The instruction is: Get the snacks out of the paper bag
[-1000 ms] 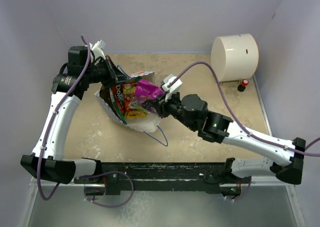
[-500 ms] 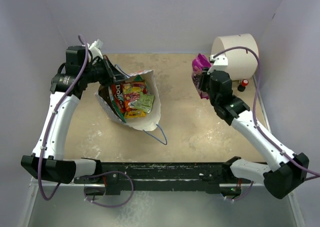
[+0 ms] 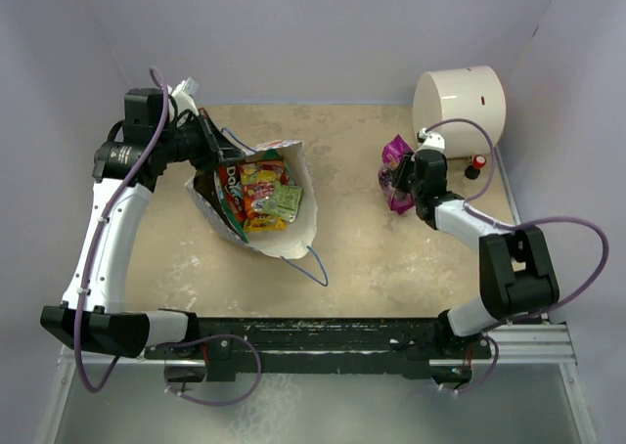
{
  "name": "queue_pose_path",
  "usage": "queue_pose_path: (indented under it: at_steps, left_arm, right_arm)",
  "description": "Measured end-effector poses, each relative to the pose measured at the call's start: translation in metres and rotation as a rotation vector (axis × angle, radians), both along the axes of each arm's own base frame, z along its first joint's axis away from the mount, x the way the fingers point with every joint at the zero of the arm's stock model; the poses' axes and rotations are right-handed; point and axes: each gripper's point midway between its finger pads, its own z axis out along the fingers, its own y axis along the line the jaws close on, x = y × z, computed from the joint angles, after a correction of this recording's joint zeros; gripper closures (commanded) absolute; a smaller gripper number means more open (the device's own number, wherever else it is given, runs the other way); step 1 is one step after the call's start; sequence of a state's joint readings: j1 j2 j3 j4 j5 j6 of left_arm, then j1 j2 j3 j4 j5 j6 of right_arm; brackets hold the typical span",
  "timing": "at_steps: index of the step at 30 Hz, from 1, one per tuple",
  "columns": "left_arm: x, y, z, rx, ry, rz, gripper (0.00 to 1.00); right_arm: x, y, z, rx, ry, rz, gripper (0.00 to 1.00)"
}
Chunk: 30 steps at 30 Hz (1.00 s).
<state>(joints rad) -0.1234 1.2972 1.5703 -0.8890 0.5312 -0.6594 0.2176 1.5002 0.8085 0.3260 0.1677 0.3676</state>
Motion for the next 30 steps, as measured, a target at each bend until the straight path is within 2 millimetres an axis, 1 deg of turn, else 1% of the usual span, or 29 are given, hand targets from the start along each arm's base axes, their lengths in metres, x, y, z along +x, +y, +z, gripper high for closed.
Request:
queue_pose_path:
  at_steps: [4,6,7,9,12,17,19,22,25,30]
  left_arm:
    - [0.000,0.002,0.002,0.002,0.005,0.003,1.00]
    - [0.000,0.002,0.000,0.003,0.010,0.004,1.00]
    - [0.000,0.002,0.000,0.003,0.012,0.004,1.00]
    - [0.001,0.002,-0.001,0.003,0.014,0.003,1.00]
    - [0.001,0.002,-0.001,0.002,0.015,0.006,1.00]
    - [0.002,0.003,0.000,-0.001,0.011,0.007,1.00]
    - [0.003,0.003,0.001,-0.003,0.005,0.006,1.00]
    - [0.004,0.002,0.003,-0.008,-0.003,0.003,1.00]
    - [0.005,0.001,0.004,-0.011,-0.011,0.001,1.00]
    - [0.005,0.001,0.005,-0.014,-0.014,-0.002,1.00]
  right_arm:
    - [0.018,-0.007,-0.011,0.046,-0.057,-0.008,0.86]
    - [0.022,-0.010,-0.014,0.054,-0.072,-0.010,0.82]
    - [0.024,-0.010,-0.016,0.062,-0.089,-0.006,0.79]
    - [0.026,-0.008,-0.018,0.074,-0.110,0.010,0.71]
    - [0.026,-0.004,-0.017,0.088,-0.127,0.029,0.68]
    - [0.033,-0.004,-0.018,0.106,-0.084,0.008,0.63]
    - [0.035,-0.003,-0.019,0.114,-0.061,0.002,0.59]
    - [0.036,-0.002,-0.021,0.121,-0.029,-0.007,0.48]
    - [0.035,-0.002,-0.025,0.115,0.005,-0.005,0.31]
    - [0.023,0.000,-0.036,0.084,0.070,0.040,0.10]
